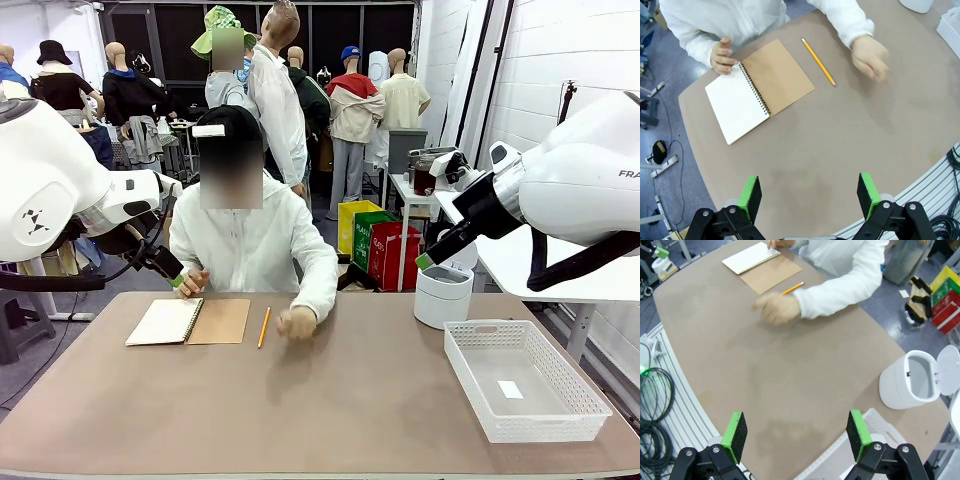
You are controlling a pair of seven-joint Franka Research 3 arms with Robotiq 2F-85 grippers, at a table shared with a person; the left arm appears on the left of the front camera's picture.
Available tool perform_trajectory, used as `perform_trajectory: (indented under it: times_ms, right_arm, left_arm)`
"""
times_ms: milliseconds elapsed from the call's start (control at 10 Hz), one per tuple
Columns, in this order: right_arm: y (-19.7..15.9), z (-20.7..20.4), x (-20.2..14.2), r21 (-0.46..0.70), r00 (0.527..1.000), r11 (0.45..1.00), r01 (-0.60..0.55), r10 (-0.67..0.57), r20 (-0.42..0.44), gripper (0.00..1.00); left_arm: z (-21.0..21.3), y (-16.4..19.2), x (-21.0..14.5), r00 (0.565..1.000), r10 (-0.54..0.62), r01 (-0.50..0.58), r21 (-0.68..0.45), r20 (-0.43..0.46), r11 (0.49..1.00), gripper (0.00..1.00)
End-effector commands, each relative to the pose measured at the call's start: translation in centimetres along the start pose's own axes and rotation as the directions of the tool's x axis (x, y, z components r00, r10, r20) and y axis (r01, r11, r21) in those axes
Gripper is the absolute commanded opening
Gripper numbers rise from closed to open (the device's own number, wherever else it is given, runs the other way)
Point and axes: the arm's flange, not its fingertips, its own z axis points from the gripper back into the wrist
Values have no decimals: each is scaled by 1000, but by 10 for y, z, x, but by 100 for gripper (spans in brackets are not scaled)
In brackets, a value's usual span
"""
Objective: Sort the paper based on its condition.
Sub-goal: If a person hands you a paper, place it in the Organizing basket , and if it's crumpled, put it in the Trash can.
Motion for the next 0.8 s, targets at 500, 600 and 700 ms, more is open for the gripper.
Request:
perform_trajectory:
  times_ms: [500, 600, 700]
  right_arm:
    - [0, 0, 0, 4, 1000, 1000, 4, -4, 2, 100]
    - [0, 0, 0, 4, 1000, 1000, 4, -4, 2, 100]
    - [0, 0, 0, 4, 1000, 1000, 4, -4, 2, 100]
  left_arm:
    - [1, 1, 0, 1000, 4, -4, 0, 7, 1000, 100]
    - [1, 1, 0, 1000, 4, -4, 0, 7, 1000, 100]
    - [1, 1, 0, 1000, 4, -4, 0, 7, 1000, 100]
